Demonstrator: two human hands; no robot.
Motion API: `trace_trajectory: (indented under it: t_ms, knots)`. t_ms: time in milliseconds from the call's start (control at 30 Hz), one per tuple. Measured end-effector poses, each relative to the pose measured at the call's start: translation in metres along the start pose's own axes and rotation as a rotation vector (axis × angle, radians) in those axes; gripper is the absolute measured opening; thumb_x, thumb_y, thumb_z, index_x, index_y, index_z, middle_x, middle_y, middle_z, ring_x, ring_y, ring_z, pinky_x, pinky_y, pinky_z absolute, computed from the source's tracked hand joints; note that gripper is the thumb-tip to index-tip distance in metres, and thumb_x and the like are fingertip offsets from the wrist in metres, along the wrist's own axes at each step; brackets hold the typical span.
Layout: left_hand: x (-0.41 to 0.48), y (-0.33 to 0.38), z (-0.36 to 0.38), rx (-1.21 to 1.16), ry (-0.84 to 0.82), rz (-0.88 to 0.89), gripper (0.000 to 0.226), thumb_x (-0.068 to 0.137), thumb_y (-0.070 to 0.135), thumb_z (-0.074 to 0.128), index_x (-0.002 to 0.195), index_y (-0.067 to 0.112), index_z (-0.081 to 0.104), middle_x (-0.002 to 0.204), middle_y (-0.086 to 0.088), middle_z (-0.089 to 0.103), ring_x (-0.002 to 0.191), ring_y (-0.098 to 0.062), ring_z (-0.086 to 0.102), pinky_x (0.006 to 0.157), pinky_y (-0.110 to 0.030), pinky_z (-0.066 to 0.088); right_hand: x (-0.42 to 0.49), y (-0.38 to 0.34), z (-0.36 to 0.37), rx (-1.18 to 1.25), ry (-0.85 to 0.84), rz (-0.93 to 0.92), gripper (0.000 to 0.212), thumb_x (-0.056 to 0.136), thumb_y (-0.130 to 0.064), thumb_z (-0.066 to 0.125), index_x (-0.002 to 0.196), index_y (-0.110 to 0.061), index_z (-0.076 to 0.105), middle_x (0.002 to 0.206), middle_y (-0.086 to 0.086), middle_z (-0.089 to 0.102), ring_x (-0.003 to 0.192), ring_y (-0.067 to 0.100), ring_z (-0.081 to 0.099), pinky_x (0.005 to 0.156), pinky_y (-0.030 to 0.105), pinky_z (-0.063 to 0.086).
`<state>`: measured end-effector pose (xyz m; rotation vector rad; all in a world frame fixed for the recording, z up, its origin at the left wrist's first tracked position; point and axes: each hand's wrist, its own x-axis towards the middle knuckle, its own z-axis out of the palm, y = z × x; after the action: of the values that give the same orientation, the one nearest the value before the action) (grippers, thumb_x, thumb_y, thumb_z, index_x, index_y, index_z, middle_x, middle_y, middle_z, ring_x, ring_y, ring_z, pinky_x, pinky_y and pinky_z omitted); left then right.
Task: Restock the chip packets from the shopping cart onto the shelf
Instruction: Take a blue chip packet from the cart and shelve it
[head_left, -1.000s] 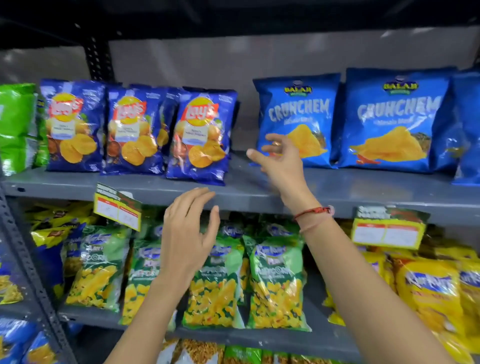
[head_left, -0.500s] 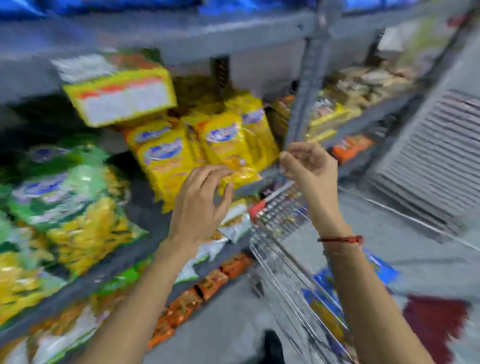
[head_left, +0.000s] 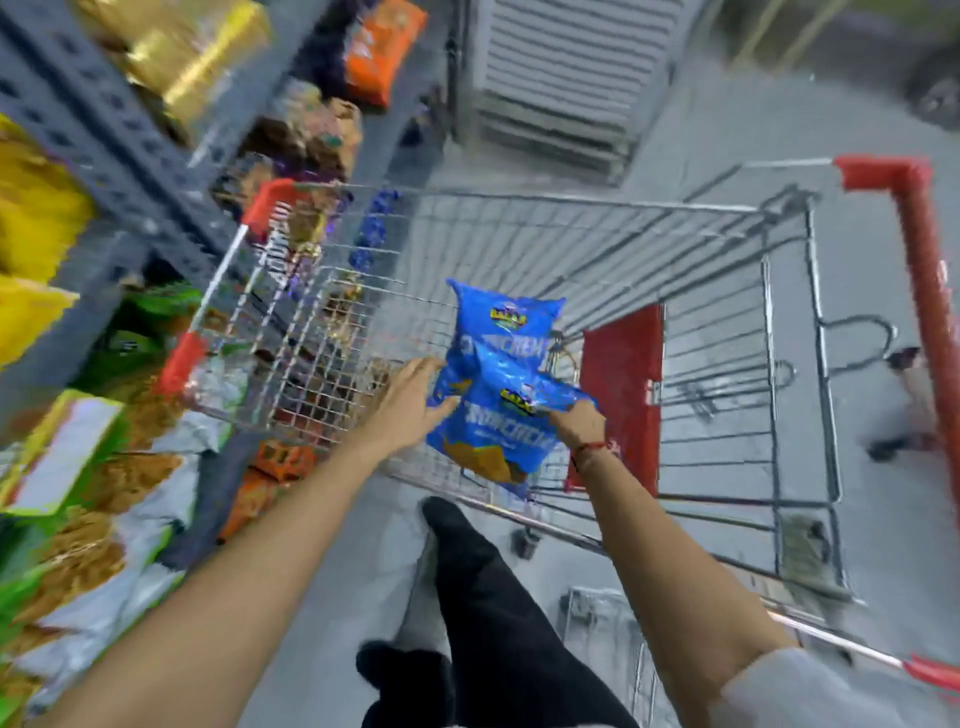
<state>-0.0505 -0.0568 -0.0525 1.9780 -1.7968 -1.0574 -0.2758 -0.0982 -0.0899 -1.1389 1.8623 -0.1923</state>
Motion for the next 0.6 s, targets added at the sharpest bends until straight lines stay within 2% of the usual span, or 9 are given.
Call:
trace_trajectory:
  t_ms: [67, 133, 167, 200, 233, 300, 367, 467, 600]
  knots:
    - [0.023, -0.006, 0.019, -0.032, -0.128, -0.054, 0.066, 0.084, 0.025, 0.066, 0.137, 0.001, 0.035, 0.143, -0.021, 0.039, 0.134, -0.032, 0.036, 0.109, -0.034, 0.025, 0.014, 0.023, 0.007, 0.071, -0.118, 0.122, 0.042, 0.086, -0.012, 0.067, 0.124, 0.005, 0.058, 0.124, 0.011, 0.061, 0.109, 0.018, 0.064, 0.092, 0.027, 0.048]
    - [0.044, -0.016, 0.036, -0.033, -0.239, -0.131, 0.080, 0.079, 0.029, 0.071, 0.141, 0.003, 0.028, 0.148, -0.019, 0.035, 0.135, -0.031, 0.034, 0.110, -0.036, 0.027, 0.024, 0.037, 0.015, 0.284, -0.202, 0.264, 0.033, 0.076, -0.004, 0.077, 0.099, 0.013, 0.061, 0.102, 0.003, 0.059, 0.058, -0.004, 0.064, 0.059, 0.009, 0.050]
    - [0.053, -0.023, 0.043, -0.037, -0.280, -0.164, 0.088, 0.075, 0.031, 0.075, 0.143, 0.004, 0.025, 0.149, -0.017, 0.034, 0.135, -0.030, 0.035, 0.110, -0.037, 0.029, 0.029, 0.040, 0.020, 0.351, -0.231, 0.287, 0.045, 0.064, -0.010, 0.087, 0.096, 0.006, 0.060, 0.097, 0.003, 0.059, 0.048, -0.006, 0.058, 0.052, 0.006, 0.048]
    - [0.061, -0.030, 0.050, -0.049, -0.315, -0.182, 0.095, 0.071, 0.031, 0.079, 0.143, 0.005, 0.024, 0.150, -0.016, 0.034, 0.134, -0.029, 0.037, 0.110, -0.038, 0.031, 0.034, 0.043, 0.026, 0.381, -0.265, 0.301, 0.058, 0.056, -0.016, 0.091, 0.101, 0.001, 0.058, 0.099, 0.007, 0.061, 0.058, -0.002, 0.059, 0.058, 0.006, 0.050]
    - [0.068, -0.038, 0.057, -0.052, -0.349, -0.188, 0.100, 0.066, 0.031, 0.082, 0.143, 0.005, 0.023, 0.150, -0.015, 0.034, 0.134, -0.029, 0.037, 0.110, -0.039, 0.031, 0.038, 0.046, 0.032, 0.389, -0.296, 0.295, 0.061, 0.064, -0.013, 0.087, 0.112, 0.000, 0.053, 0.110, 0.013, 0.061, 0.079, 0.005, 0.059, 0.070, 0.011, 0.054]
    - [0.080, -0.054, 0.070, -0.021, -0.412, -0.205, 0.108, 0.061, 0.032, 0.086, 0.144, 0.008, 0.022, 0.152, -0.012, 0.031, 0.137, -0.028, 0.033, 0.112, -0.042, 0.029, 0.047, 0.052, 0.045, 0.416, -0.254, 0.239, 0.063, 0.079, 0.010, 0.069, 0.134, 0.007, 0.039, 0.124, 0.014, 0.055, 0.100, 0.010, 0.057, 0.084, 0.018, 0.053]
    - [0.090, -0.067, 0.081, -0.040, -0.452, -0.250, 0.111, 0.058, 0.031, 0.087, 0.144, 0.010, 0.021, 0.153, -0.010, 0.029, 0.138, -0.029, 0.031, 0.113, -0.042, 0.027, 0.056, 0.060, 0.054, 0.410, -0.156, 0.214, 0.062, 0.075, 0.019, 0.067, 0.131, 0.008, 0.042, 0.112, 0.003, 0.055, 0.094, 0.013, 0.059, 0.091, 0.028, 0.050]
    - [0.104, -0.075, 0.096, -0.176, -0.498, -0.273, 0.106, 0.057, 0.018, 0.088, 0.141, 0.005, 0.025, 0.149, -0.012, 0.034, 0.135, -0.028, 0.035, 0.112, -0.032, 0.025, 0.068, 0.071, 0.066, 0.427, -0.117, 0.200, 0.043, 0.073, 0.016, 0.071, 0.105, -0.001, 0.048, 0.090, 0.001, 0.056, 0.080, 0.021, 0.053, 0.093, 0.040, 0.044]
    - [0.119, -0.080, 0.110, -0.025, -0.564, -0.271, 0.110, 0.055, 0.034, 0.088, 0.141, 0.005, 0.026, 0.146, -0.014, 0.040, 0.132, -0.032, 0.040, 0.107, -0.045, 0.037, 0.070, 0.073, 0.069, 0.437, -0.079, 0.172, 0.062, 0.068, 0.007, 0.080, 0.123, 0.004, 0.052, 0.122, 0.017, 0.061, 0.106, 0.025, 0.057, 0.090, 0.030, 0.050]
